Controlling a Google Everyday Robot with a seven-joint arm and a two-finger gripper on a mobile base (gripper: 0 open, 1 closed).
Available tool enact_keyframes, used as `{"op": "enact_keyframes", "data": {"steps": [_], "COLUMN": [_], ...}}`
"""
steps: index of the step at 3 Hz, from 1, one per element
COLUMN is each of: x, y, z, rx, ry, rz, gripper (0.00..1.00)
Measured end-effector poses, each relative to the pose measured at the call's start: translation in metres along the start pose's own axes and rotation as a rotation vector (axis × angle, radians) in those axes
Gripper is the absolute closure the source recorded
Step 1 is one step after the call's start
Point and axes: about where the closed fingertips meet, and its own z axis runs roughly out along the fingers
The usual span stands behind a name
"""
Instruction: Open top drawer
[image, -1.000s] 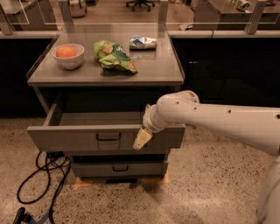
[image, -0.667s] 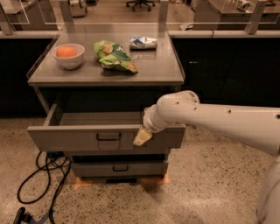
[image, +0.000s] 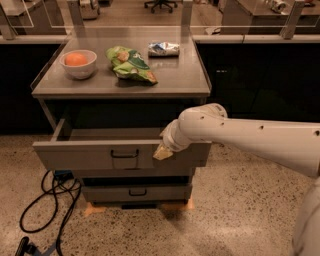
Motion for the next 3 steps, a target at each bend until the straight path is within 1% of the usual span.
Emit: {"op": "enact_keyframes", "data": {"steps": [1,2,3], "x": [0.0000,0.0015,0.0026], "y": [0.0001,0.0018,0.0000], "z": [0.0000,-0.0019,-0.0082], "rx": [0.000,0.009,0.028], "ry": [0.000,0.006,0.008], "rz": [0.000,0.002,0.001], "gripper": [0.89,1.00,1.00]}}
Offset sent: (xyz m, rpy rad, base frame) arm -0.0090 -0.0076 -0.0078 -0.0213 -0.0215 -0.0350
